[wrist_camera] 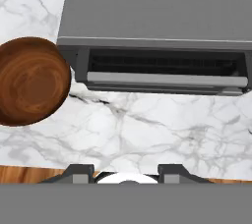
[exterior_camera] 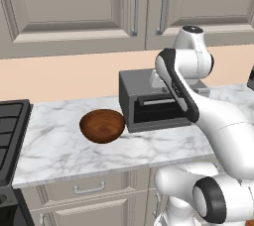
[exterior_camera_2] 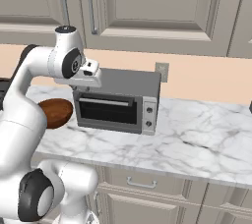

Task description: Open the cabinet. Pick the banana and banana from the cabinet and place them into the bowl. Then close the cabinet.

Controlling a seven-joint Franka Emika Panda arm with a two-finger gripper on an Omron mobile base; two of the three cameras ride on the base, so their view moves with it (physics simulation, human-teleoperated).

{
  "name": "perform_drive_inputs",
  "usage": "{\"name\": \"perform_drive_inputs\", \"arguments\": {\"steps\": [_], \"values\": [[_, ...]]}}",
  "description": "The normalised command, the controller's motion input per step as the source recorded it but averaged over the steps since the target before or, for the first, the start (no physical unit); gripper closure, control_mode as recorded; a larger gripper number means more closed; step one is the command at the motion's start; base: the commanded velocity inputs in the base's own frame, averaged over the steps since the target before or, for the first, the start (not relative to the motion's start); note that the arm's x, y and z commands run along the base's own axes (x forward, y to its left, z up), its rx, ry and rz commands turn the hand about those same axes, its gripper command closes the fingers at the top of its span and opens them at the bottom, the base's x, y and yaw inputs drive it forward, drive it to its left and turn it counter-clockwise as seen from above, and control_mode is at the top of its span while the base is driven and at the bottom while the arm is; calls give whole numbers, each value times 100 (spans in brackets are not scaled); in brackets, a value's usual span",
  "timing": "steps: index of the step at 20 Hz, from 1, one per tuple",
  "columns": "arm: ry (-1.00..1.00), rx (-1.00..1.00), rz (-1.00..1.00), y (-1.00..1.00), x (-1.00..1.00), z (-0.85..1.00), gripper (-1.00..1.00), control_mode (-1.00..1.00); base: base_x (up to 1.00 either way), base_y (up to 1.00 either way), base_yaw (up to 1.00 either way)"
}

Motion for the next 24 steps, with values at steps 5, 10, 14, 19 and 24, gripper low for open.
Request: {"name": "perform_drive_inputs", "arguments": {"steps": [5,10,14,19,24], "values": [[-16,0,0,0,-16,16,-100,-100,0,0,0],[-37,0,0,0,-44,38,-100,-100,0,0,0],[-47,0,0,0,-44,51,-100,-100,0,0,0],[-51,0,0,0,-49,54,-100,-100,0,0,0],[-51,0,0,0,-42,57,-100,-100,0,0,0]]}}
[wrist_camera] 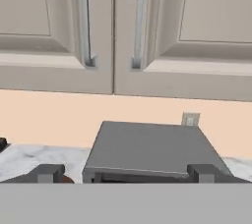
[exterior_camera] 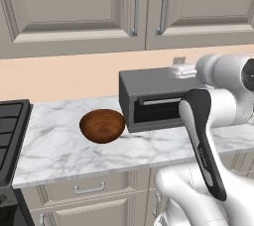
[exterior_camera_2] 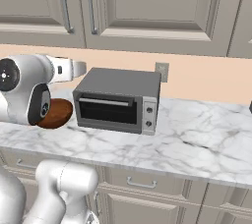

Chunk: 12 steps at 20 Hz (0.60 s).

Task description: Open the cabinet. Pick the banana and banana from the cabinet and place them into the bowl. Then close the cabinet.

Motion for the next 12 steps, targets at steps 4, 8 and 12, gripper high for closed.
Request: {"name": "perform_drive_inputs", "arguments": {"steps": [4,8,12], "values": [[-52,-2,0,0,-46,57,-100,-100,0,0,0],[-50,-3,0,0,-41,33,-100,-100,0,0,0],[-30,0,0,0,-16,21,-100,-100,0,0,0]]}}
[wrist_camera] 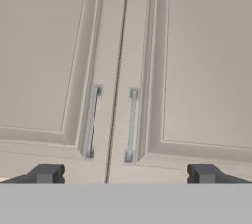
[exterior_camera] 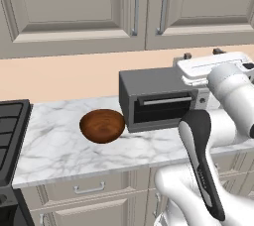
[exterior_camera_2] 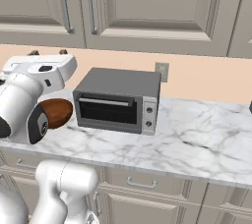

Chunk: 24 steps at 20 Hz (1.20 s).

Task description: Open the cabinet. Pick the banana and banana from the cabinet and place them into the bowl. Then close the cabinet.

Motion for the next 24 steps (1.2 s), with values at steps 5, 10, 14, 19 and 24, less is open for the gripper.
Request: {"name": "perform_drive_inputs", "arguments": {"steps": [5,10,14,19,24], "values": [[-6,0,0,0,0,6,-100,-100,0,0,0],[0,0,0,0,0,14,-100,-100,0,0,0],[0,0,0,0,6,32,-100,-100,0,0,0],[0,1,0,-10,13,22,-100,-100,0,0,0],[10,0,0,-5,43,0,-100,-100,0,0,0]]}}
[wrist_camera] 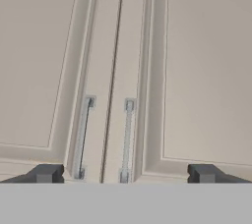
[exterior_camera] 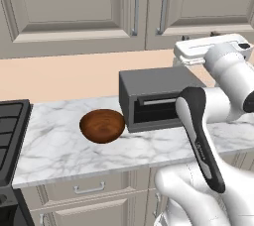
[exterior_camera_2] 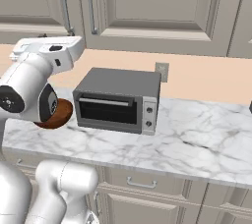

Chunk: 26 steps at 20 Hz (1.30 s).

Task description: Open the cabinet. Pick the banana and banana from the cabinet and place them into the bowl. Then close the cabinet.

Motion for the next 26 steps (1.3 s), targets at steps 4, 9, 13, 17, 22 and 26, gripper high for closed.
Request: {"name": "perform_drive_inputs", "arguments": {"steps": [4,9,13,17,22,26], "values": [[9,0,0,0,52,0,-100,-100,0,0,0],[7,0,0,0,61,0,-100,-100,0,0,0],[10,0,0,0,78,0,-100,-100,0,0,0],[10,0,0,0,81,0,-100,-100,0,0,0],[12,0,0,0,95,-1,-100,-100,0,0,0],[12,0,0,0,100,-9,-100,-100,0,0,0]]}}
